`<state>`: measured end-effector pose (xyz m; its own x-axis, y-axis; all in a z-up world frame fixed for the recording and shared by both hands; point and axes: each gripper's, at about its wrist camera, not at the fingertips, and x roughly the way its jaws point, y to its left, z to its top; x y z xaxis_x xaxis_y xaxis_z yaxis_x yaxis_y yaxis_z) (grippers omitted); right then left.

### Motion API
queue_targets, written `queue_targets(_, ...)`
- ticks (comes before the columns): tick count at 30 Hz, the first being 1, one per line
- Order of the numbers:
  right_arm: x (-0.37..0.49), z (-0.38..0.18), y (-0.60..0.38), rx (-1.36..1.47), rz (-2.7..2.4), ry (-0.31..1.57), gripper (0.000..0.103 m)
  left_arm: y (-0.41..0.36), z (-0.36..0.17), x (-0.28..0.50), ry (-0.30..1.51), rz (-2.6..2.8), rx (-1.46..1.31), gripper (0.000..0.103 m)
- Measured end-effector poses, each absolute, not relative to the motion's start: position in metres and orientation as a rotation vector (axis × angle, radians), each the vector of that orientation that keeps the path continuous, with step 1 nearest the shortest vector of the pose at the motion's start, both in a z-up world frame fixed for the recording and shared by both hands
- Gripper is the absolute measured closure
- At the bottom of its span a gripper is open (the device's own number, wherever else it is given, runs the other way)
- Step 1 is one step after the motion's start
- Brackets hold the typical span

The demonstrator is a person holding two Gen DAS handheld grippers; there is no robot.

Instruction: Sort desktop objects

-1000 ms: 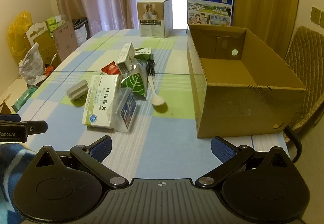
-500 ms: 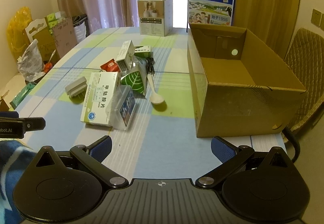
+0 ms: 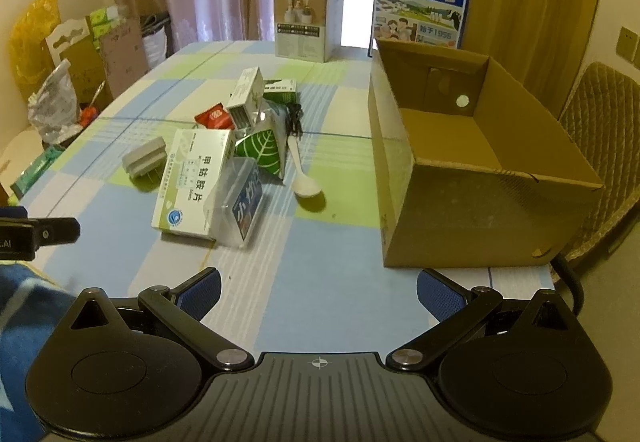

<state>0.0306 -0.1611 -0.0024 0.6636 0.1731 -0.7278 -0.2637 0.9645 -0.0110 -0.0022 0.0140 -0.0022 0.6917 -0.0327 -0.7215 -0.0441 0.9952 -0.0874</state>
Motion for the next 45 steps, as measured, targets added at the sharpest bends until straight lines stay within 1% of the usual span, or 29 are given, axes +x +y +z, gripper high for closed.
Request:
queue_targets(11,0.061,-0.009,-0.139,-0.016,0.332,0.857,0.002,0.026,0.004,0.004,0.829,0.001,-0.161,0.001)
queue_targets(14,0.076,-0.015,-0.128,-0.007,0.353,0.865,0.002,0.026,0.007,0.014,0.827,-0.003,-0.099,0.001)
queue_targets(16,0.087,-0.018,-0.120,0.004,0.369,0.872,0.015,0.024,0.009,0.021,0.825,-0.003,-0.030,0.001)
queue_targets(17,0.094,-0.020,-0.117,0.010,0.379,0.882,0.027,0.023,0.009,0.026,0.822,-0.007,0.002,0.001)
queue_targets(18,0.101,-0.023,-0.114,0.017,0.388,0.895,0.033,0.023,0.009,0.030,0.821,-0.015,0.029,0.001)
queue_targets(21,0.119,-0.032,-0.107,0.029,0.399,0.919,0.040,0.023,0.008,0.043,0.823,-0.042,0.061,0.001)
queue_targets(23,0.129,-0.037,-0.101,0.039,0.422,0.938,0.042,0.023,0.007,0.051,0.824,-0.054,0.069,0.001)
queue_targets(25,0.137,-0.044,-0.096,0.030,0.430,0.955,0.047,0.023,0.005,0.060,0.824,-0.063,0.075,0.001)
queue_targets(27,0.145,-0.051,-0.091,0.016,0.429,0.976,0.055,0.021,0.002,0.068,0.830,-0.073,0.075,0.001)
queue_targets(28,0.148,-0.056,-0.090,0.017,0.428,0.986,0.058,0.020,0.000,0.072,0.836,-0.080,0.075,0.002)
queue_targets(30,0.153,-0.060,-0.091,0.020,0.416,0.997,0.069,0.019,-0.003,0.078,0.849,-0.101,0.071,0.005)
queue_targets(31,0.153,-0.061,-0.092,0.026,0.411,0.998,0.070,0.018,-0.005,0.081,0.857,-0.108,0.069,0.007)
queue_targets(33,0.153,-0.062,-0.097,0.043,0.401,0.998,0.071,0.016,-0.008,0.086,0.863,-0.118,0.069,0.007)
queue_targets(37,0.158,-0.067,-0.101,0.055,0.397,1.021,0.072,0.011,-0.012,0.094,0.872,-0.137,0.073,0.007)
queue_targets(39,0.159,-0.069,-0.104,0.060,0.382,1.021,0.075,0.006,-0.013,0.100,0.875,-0.149,0.074,0.007)
queue_targets(45,0.154,-0.059,-0.116,0.039,0.345,0.983,0.075,-0.010,-0.018,0.117,0.894,-0.186,0.069,0.007)
